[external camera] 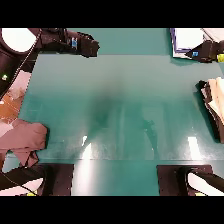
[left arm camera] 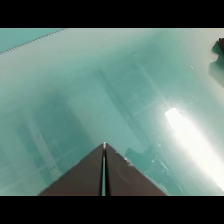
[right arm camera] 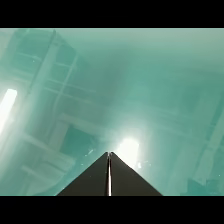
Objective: Fold the shirts.
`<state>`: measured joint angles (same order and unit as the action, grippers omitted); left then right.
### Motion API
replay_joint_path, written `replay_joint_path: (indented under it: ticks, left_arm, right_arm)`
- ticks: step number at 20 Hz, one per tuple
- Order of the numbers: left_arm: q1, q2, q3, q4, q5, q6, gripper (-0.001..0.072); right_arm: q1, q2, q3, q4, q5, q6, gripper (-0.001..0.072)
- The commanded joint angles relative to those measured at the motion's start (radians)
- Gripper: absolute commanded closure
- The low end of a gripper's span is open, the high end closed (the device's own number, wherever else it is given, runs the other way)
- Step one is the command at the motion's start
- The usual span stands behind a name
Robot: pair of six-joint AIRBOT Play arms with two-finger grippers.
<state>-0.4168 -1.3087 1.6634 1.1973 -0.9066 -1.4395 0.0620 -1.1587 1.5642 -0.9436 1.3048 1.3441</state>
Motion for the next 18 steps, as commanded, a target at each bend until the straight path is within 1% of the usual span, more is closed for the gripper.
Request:
replay_joint_path:
  ticks: [1,12,13,15,16,18]
  left_arm:
    - [0.0,0.0,0.0,0.0,0.002,0.0,0.0684]
    - [0.0,0.0,0.0,-0.002,0.003,-0.001,0.0684]
    - [0.0,0.0,0.0,-0.009,0.012,0.0,0.0684]
    - [0.005,0.003,0.001,-0.004,0.081,0.0,0.0684]
    - [0.019,0.014,0.005,0.005,0.034,0.0,0.0684]
    - [0.074,0.066,0.003,0.062,-0.132,-0.001,0.0685]
  right_arm:
    - [0.003,-0.003,0.001,0.002,0.0,-0.002,0.0696]
    - [0.003,-0.003,0.001,0.002,0.016,-0.001,0.0696]
    - [0.003,-0.003,0.001,0.002,0.019,-0.001,0.0696]
    - [0.003,-0.003,0.001,0.005,0.034,-0.001,0.0696]
    - [0.003,-0.003,0.001,0.007,0.04,-0.001,0.0696]
    - [0.003,-0.003,0.001,0.007,0.042,-0.001,0.0696]
